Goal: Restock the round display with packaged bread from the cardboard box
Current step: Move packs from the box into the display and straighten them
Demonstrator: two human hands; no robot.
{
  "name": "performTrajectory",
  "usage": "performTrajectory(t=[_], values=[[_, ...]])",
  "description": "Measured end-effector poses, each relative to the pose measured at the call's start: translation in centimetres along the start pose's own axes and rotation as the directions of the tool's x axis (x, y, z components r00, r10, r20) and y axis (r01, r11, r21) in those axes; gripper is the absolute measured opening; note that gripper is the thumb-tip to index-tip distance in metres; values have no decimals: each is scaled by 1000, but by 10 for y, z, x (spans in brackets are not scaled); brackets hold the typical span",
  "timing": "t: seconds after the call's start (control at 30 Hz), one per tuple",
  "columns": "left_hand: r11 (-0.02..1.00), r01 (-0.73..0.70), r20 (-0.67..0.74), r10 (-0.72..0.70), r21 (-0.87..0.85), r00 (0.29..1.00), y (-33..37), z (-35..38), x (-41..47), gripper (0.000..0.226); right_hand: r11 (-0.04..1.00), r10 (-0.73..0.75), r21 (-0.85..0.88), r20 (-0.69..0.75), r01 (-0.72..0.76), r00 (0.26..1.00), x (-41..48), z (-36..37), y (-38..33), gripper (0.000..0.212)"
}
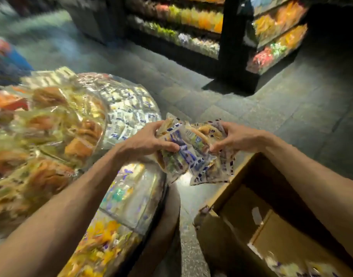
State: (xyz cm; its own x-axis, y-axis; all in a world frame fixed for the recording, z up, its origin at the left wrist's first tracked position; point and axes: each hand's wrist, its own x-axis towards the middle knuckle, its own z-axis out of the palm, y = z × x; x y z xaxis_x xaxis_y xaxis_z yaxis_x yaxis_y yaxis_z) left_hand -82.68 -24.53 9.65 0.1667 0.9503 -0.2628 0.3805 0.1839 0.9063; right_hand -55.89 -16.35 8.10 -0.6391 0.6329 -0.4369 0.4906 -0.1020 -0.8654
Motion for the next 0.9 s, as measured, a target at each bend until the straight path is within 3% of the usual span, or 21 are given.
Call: performTrajectory(t=[0.1, 0.2, 0.27, 0.4, 0.57, 0.77, 0.83, 0.9], values=[[991, 6, -172, -29, -132, 985, -22, -63, -77, 44, 994, -70, 90, 129, 58, 989, 33, 69, -52, 57], [965, 32, -336, -121, -261, 934, -54, -110, -148, 62, 966, -107, 255, 227, 47, 968, 62, 148, -84, 38], [948, 35, -434, -178, -317, 883, -79, -132, -191, 75, 927, -51, 371, 252, -48, 966, 76, 205, -98, 16], [876, 10, -552, -313, -482, 773, -129, -145, -258, 61, 840, 65, 474, 396, -264, 916, 97, 306, -104, 14], [775, -27, -618, -482, -631, 621, -190, -134, -308, 105, 787, 66, 477, 565, -390, 823, 117, 391, -91, 73], [744, -17, -646, -569, -668, 509, -220, -117, -326, 106, 763, 25, 450, 695, -463, 718, 140, 431, -75, 89], [748, 12, -660, -593, -664, 461, -216, -112, -328, 98, 788, 44, 415, 700, -456, 712, 144, 438, -79, 86], [777, 19, -713, -587, -629, 383, -215, -110, -327, 52, 785, 43, 420, 697, -456, 716, 153, 443, -80, 81]])
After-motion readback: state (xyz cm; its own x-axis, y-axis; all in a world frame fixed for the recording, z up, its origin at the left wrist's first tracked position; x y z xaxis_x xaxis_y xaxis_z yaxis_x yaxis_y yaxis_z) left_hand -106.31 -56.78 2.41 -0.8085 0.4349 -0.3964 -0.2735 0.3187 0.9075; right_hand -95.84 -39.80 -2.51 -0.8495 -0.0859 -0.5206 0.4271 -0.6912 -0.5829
